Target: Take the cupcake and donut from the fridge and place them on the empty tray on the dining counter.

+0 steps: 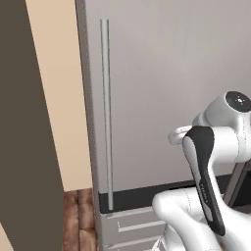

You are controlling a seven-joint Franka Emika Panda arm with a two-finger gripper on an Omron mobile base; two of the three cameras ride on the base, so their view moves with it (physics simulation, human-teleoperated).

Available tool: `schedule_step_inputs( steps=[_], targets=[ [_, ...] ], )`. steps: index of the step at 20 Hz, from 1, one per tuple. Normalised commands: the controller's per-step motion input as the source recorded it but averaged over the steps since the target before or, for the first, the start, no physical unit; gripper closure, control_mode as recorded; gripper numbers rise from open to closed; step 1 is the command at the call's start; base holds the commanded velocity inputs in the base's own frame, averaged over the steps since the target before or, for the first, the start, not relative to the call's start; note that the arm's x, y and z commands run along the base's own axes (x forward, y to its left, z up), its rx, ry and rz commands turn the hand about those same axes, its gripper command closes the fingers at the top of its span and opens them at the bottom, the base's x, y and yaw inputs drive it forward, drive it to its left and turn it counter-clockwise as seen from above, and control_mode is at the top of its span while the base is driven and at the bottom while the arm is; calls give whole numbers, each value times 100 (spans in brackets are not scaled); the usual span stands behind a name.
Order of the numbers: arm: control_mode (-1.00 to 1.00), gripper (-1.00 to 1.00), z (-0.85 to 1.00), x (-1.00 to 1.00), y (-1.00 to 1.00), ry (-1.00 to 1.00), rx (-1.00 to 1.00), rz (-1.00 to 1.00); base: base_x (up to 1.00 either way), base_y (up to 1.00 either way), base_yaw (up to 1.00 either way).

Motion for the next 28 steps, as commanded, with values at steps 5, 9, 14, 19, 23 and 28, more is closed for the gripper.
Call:
schedule_step_inputs(
  steps=[5, 9, 14, 19, 23, 28],
  targets=[
    [-100, -100, -36, -55, 0, -12, 0, 0, 0, 0, 0],
    [100, -100, 0, -3, 0, 0, 0, 0, 0, 0, 0],
    [100, -100, 0, 0, 0, 0, 0, 0, -43, 0, 0],
    [100, -100, 0, 0, 0, 0, 0, 0, -85, 13, 1],
    [100, -100, 0, 0, 0, 0, 0, 0, -36, 58, 3],
    [100, -100, 0, 0, 0, 0, 0, 0, -19, 80, 5]
  ],
)
